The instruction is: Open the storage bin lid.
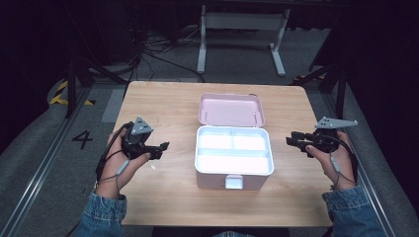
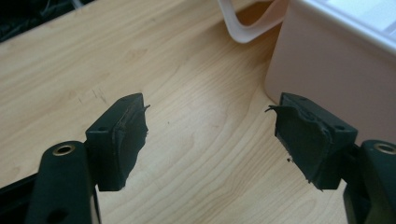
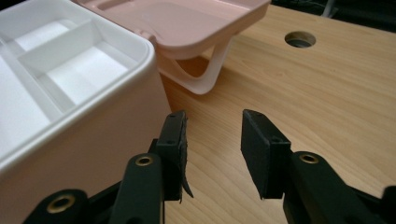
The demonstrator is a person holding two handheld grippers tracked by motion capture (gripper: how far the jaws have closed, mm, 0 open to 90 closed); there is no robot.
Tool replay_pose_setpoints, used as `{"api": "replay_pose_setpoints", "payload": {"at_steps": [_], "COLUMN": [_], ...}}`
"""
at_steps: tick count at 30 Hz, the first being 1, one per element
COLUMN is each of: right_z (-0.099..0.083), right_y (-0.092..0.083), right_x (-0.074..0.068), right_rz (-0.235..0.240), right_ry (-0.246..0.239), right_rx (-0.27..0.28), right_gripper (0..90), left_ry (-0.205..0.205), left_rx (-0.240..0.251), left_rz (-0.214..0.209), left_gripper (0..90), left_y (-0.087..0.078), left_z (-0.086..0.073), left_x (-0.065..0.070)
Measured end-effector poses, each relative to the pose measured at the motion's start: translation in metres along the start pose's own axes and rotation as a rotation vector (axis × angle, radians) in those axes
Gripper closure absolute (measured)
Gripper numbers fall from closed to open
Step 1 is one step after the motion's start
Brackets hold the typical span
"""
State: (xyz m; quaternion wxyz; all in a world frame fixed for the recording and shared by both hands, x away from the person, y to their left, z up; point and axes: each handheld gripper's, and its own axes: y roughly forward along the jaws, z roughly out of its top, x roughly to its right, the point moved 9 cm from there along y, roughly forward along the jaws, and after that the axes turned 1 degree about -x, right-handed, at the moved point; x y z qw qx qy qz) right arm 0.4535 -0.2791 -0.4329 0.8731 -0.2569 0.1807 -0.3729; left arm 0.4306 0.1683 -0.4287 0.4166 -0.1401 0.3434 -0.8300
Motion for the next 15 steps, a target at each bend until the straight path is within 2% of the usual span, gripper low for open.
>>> {"api": "replay_pose_setpoints", "payload": {"at_steps": [2, 3, 4, 6, 11, 12, 14, 15], "right_z": [-0.003, -0.006, -0.006, -0.01, -0.018, -0.02, -0.024, -0.026], "right_y": [0.002, 0.003, 0.003, 0.006, 0.011, 0.013, 0.016, 0.017], "right_x": [0.003, 0.006, 0.006, 0.01, 0.019, 0.021, 0.025, 0.027], "right_rz": [-0.007, -0.015, -0.015, -0.028, -0.047, -0.054, -0.057, -0.061], "right_ry": [0.007, 0.009, 0.009, 0.01, 0.023, 0.029, 0.044, 0.051], "right_rx": [-0.011, -0.017, -0.017, -0.034, -0.059, -0.064, -0.071, -0.078], "right_gripper": [60.8, 60.6, 60.6, 59.7, 56.6, 55.7, 54.6, 54.2], "left_ry": [-0.014, -0.043, -0.043, -0.066, -0.119, -0.136, -0.166, -0.166], "left_rx": [0.001, -0.015, -0.015, -0.038, -0.054, -0.057, -0.099, -0.099], "left_rz": [0.008, 0.015, 0.015, 0.012, 0.015, 0.009, -0.013, -0.013], "left_gripper": [26.4, 26.4, 26.4, 26.4, 26.3, 26.2, 26.4, 26.4], "left_y": [0.003, 0.01, 0.01, 0.015, 0.025, 0.027, 0.03, 0.03], "left_z": [-0.001, -0.005, -0.005, -0.011, -0.019, -0.02, -0.026, -0.026], "left_x": [-0.002, -0.005, -0.005, -0.007, -0.013, -0.013, -0.012, -0.012]}}
